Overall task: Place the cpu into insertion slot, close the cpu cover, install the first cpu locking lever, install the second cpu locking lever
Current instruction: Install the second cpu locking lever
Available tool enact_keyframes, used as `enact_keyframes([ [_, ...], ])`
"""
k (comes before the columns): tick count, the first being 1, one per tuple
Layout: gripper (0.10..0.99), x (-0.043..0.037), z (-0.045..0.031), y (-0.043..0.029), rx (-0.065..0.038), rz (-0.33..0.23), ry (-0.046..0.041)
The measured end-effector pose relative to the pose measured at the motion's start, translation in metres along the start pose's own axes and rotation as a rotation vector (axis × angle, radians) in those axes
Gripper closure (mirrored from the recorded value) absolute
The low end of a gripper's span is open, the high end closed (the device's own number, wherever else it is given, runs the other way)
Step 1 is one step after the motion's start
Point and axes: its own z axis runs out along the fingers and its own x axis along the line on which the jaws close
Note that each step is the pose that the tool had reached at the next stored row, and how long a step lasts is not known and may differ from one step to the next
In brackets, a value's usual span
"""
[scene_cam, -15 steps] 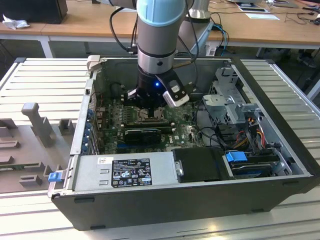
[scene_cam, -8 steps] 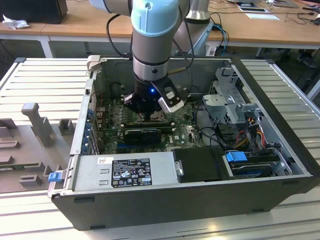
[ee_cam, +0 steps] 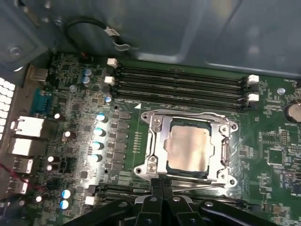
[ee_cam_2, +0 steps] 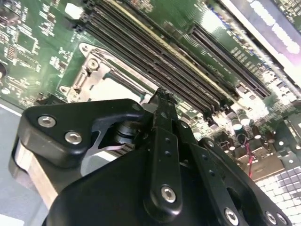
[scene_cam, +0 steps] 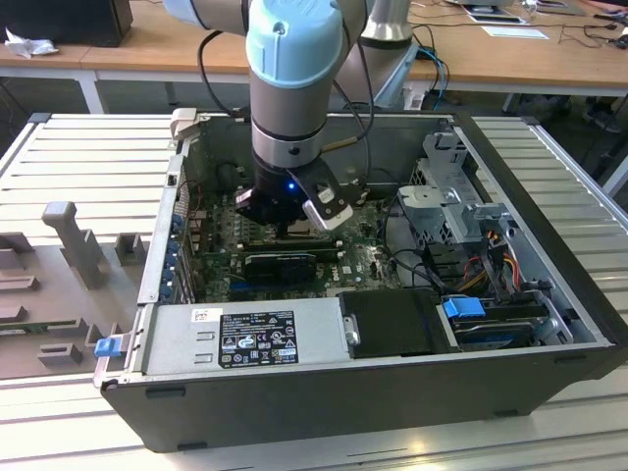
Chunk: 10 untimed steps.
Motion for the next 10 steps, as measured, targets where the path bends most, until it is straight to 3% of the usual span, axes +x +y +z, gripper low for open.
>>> enact_keyframes([
  [8,0.98,0.0053,0.0115,-0.0034,-0.021,-0.006,-0.0008],
  [10,0.98,0.006,0.0119,-0.0057,-0.036,-0.008,-0.0025],
])
